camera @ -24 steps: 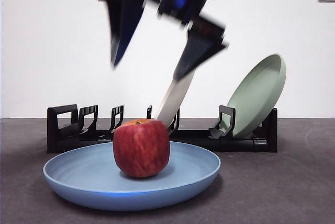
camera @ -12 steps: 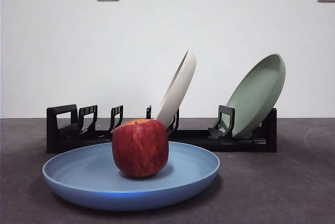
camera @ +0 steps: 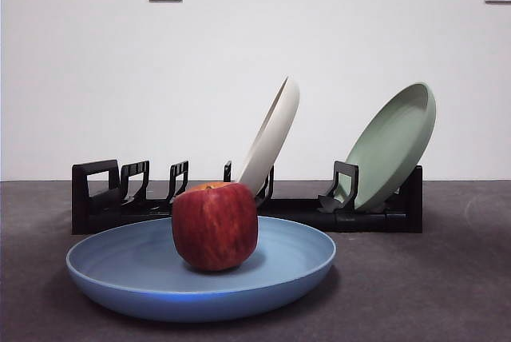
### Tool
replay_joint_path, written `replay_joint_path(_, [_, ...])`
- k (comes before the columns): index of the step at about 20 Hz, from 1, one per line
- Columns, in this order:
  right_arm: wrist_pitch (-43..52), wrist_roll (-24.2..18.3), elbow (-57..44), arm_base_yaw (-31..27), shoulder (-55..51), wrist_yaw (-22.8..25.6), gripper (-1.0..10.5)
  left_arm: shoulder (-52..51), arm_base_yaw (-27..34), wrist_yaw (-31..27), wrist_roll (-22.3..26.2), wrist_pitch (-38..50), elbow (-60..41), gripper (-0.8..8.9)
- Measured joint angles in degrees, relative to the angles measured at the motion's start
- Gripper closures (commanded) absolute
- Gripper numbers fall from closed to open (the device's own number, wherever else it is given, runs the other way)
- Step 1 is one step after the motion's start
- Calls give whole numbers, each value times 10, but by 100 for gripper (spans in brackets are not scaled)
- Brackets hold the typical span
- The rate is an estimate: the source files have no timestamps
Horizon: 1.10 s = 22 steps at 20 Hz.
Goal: Take the blue plate from the plate rack,put the plate on the table,take the apple from the table,put the apple in the plate
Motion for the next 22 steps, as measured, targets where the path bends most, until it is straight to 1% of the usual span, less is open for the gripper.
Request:
replay_joint_path(2, [78,21,-95,6,-38,1,959,-13,0,-7,-2,84,-89,822])
replay_joint_path(3, [111,30,-135,8,-53,3,959,-13,0,-15,-6,117,-127,822])
replay_joint_path(5, [168,48,-210,15,-81,13,959,-11,1,-13,-19,177,-198,822])
replay_joint_path(7, [177,55,-250,18,-91,15,959,-11,2,2,-45,222,-238,822])
replay_joint_path(8, [171,56,-255,18,-90,15,959,-11,2,4,-55,230,-244,822])
replay_joint_path(12, [165,79,-255,18,-89,15,958,-13,2,2,-68,228,-244,815])
replay_joint_path(18, [165,85,-255,18,-90,15,958,-13,2,3,-71,228,-244,815])
replay_joint_path(19, [165,85,-255,18,-90,15,958,-13,2,2,-68,225,-244,815])
replay_joint_path(20, [165,85,-255,18,-90,15,958,-13,2,2,-54,214,-244,815])
replay_joint_path(22, [164,85,-255,18,-90,15,958,-31,5,3,-37,160,-244,815])
